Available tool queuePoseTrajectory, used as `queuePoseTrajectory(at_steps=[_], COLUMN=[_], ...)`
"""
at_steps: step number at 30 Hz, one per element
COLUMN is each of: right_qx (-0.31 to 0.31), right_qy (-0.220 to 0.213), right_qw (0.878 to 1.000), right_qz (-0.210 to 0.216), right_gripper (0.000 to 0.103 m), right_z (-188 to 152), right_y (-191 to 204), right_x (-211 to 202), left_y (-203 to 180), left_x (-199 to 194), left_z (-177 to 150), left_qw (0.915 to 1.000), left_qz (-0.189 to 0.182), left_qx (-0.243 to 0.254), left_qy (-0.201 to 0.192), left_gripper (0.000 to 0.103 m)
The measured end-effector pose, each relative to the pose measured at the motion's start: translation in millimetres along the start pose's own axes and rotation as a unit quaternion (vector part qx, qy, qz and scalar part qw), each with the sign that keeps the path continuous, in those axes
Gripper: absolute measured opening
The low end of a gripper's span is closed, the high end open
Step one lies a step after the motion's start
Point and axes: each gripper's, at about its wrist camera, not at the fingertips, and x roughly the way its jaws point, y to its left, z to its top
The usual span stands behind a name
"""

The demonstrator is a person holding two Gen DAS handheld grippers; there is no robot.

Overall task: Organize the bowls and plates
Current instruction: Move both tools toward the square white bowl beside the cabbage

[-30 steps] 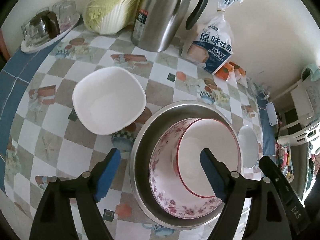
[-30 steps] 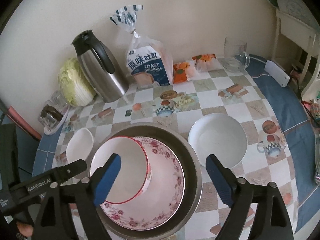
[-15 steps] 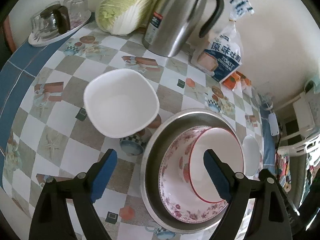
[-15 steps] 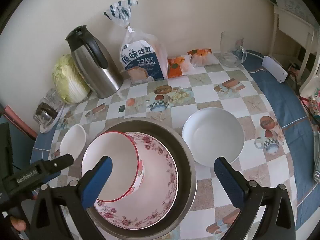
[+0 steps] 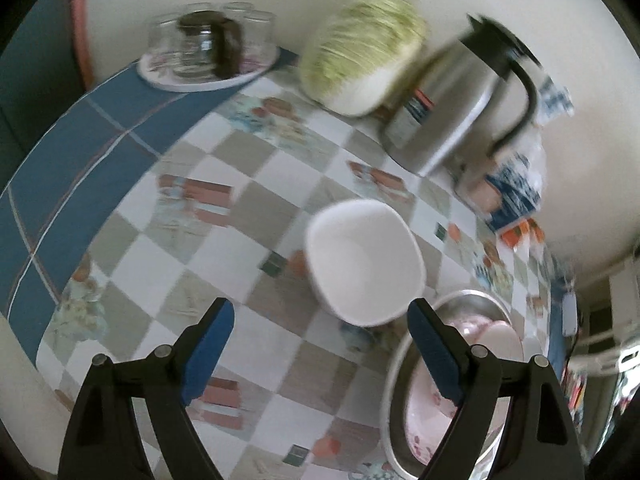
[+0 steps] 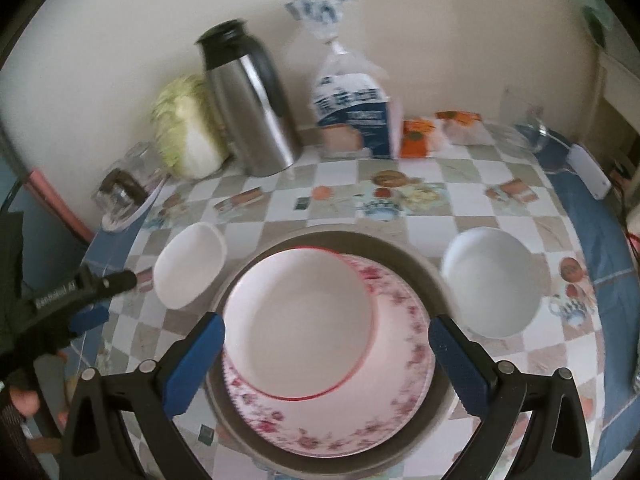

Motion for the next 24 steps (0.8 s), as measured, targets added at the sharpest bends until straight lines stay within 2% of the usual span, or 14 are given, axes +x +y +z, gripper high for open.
queuePoseTrajectory(at_steps=[5, 12, 24], right_qx=[-0.015, -0.039, -0.041], right_qy=[-0.002, -0.003, -0.038], right_qw=[1.0, 0.999, 0.996], right_qz=[0.013, 0.03, 0.07], right_gripper=[0.103, 0.103, 0.103], right_z=[-1, -1, 5], right_y=[22, 56, 96], right_x=[2, 9, 24], left_y=[31, 57, 64], left_x=[-11, -18, -5], left_z=[9, 15, 17], left_qw=[0.9987, 0.9964, 0.9951], left_qz=[0.005, 0.011, 0.007], left_qx=[-0.046, -0.078, -0.094], left_qy=[-0.019, -0.03, -0.028], left_gripper=[0.089, 0.089, 0.089])
